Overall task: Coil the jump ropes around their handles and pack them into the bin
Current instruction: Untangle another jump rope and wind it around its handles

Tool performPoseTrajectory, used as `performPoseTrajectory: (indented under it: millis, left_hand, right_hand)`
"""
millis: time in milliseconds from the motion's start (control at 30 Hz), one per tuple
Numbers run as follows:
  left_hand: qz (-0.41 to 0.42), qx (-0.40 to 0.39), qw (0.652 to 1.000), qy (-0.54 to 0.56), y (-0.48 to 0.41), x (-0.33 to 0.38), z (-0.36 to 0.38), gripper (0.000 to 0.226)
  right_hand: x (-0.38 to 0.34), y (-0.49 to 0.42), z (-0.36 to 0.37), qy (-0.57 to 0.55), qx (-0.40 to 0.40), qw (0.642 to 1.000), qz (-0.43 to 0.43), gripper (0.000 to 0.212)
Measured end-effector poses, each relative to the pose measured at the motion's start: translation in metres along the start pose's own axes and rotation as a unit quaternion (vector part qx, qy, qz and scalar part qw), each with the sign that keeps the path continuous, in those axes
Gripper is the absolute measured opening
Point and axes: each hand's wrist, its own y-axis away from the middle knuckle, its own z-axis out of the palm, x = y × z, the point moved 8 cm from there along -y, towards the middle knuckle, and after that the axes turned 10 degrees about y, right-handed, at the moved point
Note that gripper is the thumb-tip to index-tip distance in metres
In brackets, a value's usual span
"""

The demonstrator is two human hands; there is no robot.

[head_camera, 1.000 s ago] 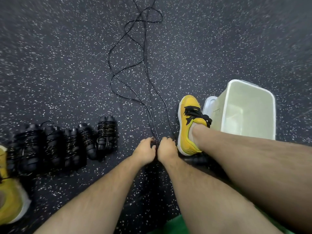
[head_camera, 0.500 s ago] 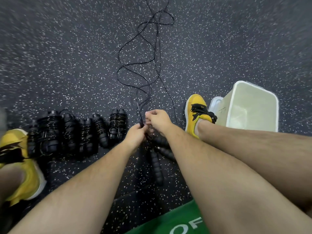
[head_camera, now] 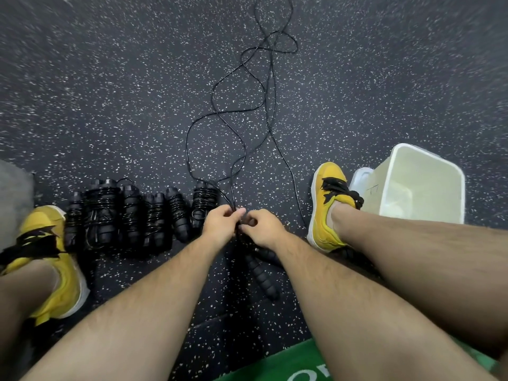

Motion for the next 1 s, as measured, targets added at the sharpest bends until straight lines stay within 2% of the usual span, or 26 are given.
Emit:
performPoseTrajectory:
  millis: [67, 133, 233, 333, 367, 433, 467, 533, 600, 667, 700, 733, 800, 833, 867, 900, 933, 967, 1000]
  left_hand:
    - [0.014, -0.001, 1.0, 0.003, -0.001, 0.001, 0.0, 0.025]
    - [0.039, 0.004, 0.999, 0.005, 0.0, 0.006, -0.001, 0.018]
    - [0.054, -0.019, 0.998, -0.017, 0.01, 0.018, 0.002, 0.018]
    - [0.014, -0.109, 0.994, -0.028, 0.013, 0.016, 0.019, 0.016]
    - [0.0, -0.121, 0.992, -0.022, 0.014, 0.018, 0.02, 0.008]
    - [-0.009, -0.094, 0.995, 0.038, 0.005, 0.023, 0.014, 0.029]
    - [-0.019, -0.07, 0.993, 0.097, 0.004, 0.03, 0.01, 0.03]
    - [-0.045, -0.022, 0.97, 0.237, 0.006, 0.049, 0.007, 0.015]
    - [-0.051, 0.029, 0.952, 0.3, 0.0, 0.064, 0.002, 0.023]
    - [-0.026, 0.066, 0.96, 0.272, -0.002, 0.073, -0.004, 0.027]
    - [-0.012, 0.061, 0.967, 0.246, 0.0, 0.075, -0.003, 0.027]
    - [-0.002, 0.042, 0.975, 0.219, 0.006, 0.079, 0.0, 0.025]
    - [0.022, -0.026, 0.985, 0.17, 0.023, 0.085, 0.01, 0.023]
    - [0.035, -0.059, 0.988, 0.141, 0.033, 0.088, 0.015, 0.022]
    - [0.04, -0.095, 0.989, 0.11, 0.044, 0.09, 0.02, 0.02]
    - [0.037, -0.131, 0.987, 0.085, 0.055, 0.092, 0.026, 0.018]
    - [0.026, -0.162, 0.984, 0.073, 0.063, 0.091, 0.029, 0.018]
    - [0.01, -0.181, 0.981, 0.074, 0.069, 0.089, 0.029, 0.018]
    - [-0.013, -0.185, 0.979, 0.08, 0.074, 0.089, 0.027, 0.015]
  right_hand:
    - [-0.001, 0.003, -0.001, -0.004, -0.004, 1.0, 0.018, 0.009]
    - [-0.001, 0.003, -0.003, -0.091, -0.007, 0.993, 0.07, 0.014]
    - [-0.006, -0.003, -0.017, -0.295, 0.035, 0.943, 0.15, 0.028]
    - [-0.016, -0.008, -0.032, -0.409, 0.059, 0.898, 0.154, 0.03]
    - [-0.021, -0.007, -0.039, -0.408, 0.063, 0.9, 0.14, 0.028]
    - [-0.026, -0.008, -0.051, -0.362, 0.089, 0.921, 0.112, 0.026]
    - [-0.027, -0.01, -0.054, -0.326, 0.098, 0.935, 0.102, 0.027]
    - [-0.027, -0.008, -0.053, -0.261, 0.082, 0.956, 0.103, 0.029]
    - [-0.021, -0.001, -0.048, -0.226, 0.049, 0.964, 0.131, 0.026]
    - [-0.012, 0.013, -0.052, -0.18, 0.041, 0.964, 0.191, 0.035]
    - [-0.006, 0.021, -0.062, -0.132, 0.073, 0.961, 0.233, 0.045]
    - [-0.003, 0.03, -0.078, -0.079, 0.142, 0.954, 0.253, 0.053]
    - [-0.02, 0.04, -0.108, -0.02, 0.274, 0.943, 0.185, 0.049]
    - [-0.033, 0.038, -0.113, -0.044, 0.278, 0.95, 0.134, 0.046]
    - [-0.043, 0.031, -0.111, -0.116, 0.23, 0.961, 0.102, 0.05]
    - [-0.053, 0.025, -0.101, -0.214, 0.148, 0.961, 0.095, 0.057]
    - [-0.062, 0.023, -0.091, -0.296, 0.068, 0.947, 0.102, 0.06]
    - [-0.069, 0.023, -0.089, -0.329, 0.038, 0.939, 0.096, 0.058]
    - [-0.072, 0.022, -0.094, -0.315, 0.048, 0.944, 0.089, 0.053]
